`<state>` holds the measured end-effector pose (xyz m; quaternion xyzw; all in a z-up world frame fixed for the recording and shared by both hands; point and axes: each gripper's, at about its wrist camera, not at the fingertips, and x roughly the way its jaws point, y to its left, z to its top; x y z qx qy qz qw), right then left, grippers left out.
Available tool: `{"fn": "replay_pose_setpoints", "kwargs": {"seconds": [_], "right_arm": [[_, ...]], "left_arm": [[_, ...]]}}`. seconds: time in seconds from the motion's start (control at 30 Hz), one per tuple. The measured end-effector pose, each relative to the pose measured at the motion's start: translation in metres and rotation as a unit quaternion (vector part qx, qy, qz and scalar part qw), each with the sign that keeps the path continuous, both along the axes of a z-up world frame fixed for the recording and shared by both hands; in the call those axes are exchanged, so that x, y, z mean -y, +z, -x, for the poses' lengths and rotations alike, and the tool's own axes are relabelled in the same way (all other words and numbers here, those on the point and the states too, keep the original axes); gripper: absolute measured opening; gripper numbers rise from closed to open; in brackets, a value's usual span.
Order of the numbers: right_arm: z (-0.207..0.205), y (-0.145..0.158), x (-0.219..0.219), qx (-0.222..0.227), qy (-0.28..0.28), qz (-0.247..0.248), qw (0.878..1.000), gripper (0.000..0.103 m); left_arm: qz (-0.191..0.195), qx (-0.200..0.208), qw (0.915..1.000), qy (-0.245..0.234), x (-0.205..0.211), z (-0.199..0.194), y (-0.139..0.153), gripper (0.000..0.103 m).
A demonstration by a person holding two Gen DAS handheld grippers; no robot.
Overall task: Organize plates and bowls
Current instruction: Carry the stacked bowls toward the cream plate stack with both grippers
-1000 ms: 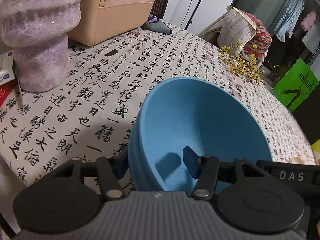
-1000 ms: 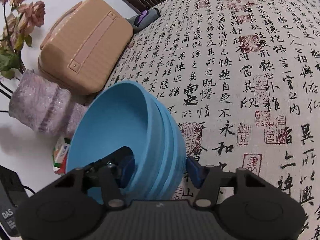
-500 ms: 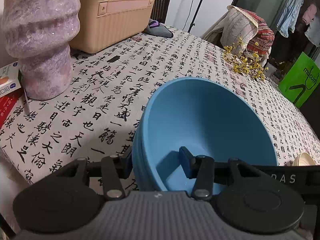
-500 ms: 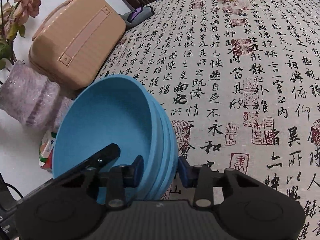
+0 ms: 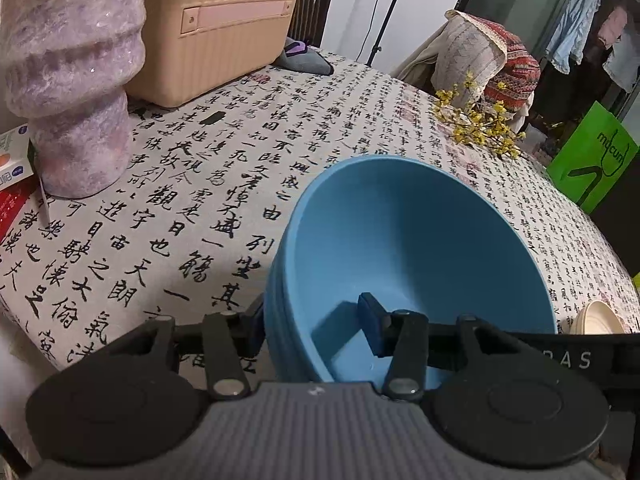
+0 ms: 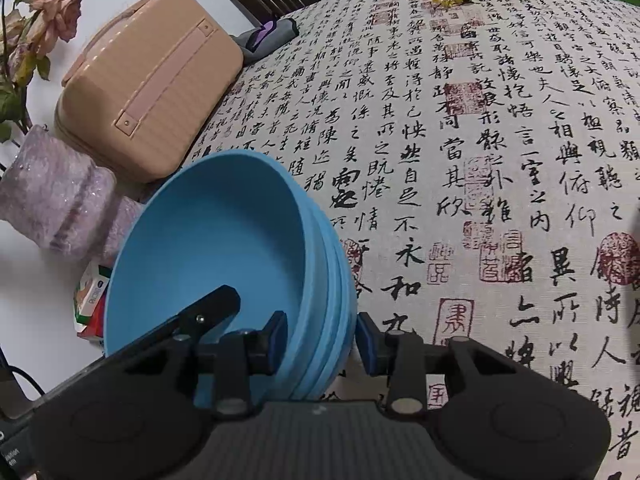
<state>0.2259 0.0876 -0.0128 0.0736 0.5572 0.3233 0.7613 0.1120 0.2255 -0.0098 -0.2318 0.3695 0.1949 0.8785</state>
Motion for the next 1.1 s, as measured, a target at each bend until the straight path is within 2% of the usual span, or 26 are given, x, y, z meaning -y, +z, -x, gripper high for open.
{"fn": "replay_pose_setpoints", "kwargs": {"seconds": [1.1], "right_arm": [[-0.003, 0.027, 0.072, 0.029, -0.039, -0.012, 0.999, 0.037]], "left_arm": [[-0.005, 0.027, 0.999, -0.034, 0.062, -0.021, 0.022, 0.047]]}}
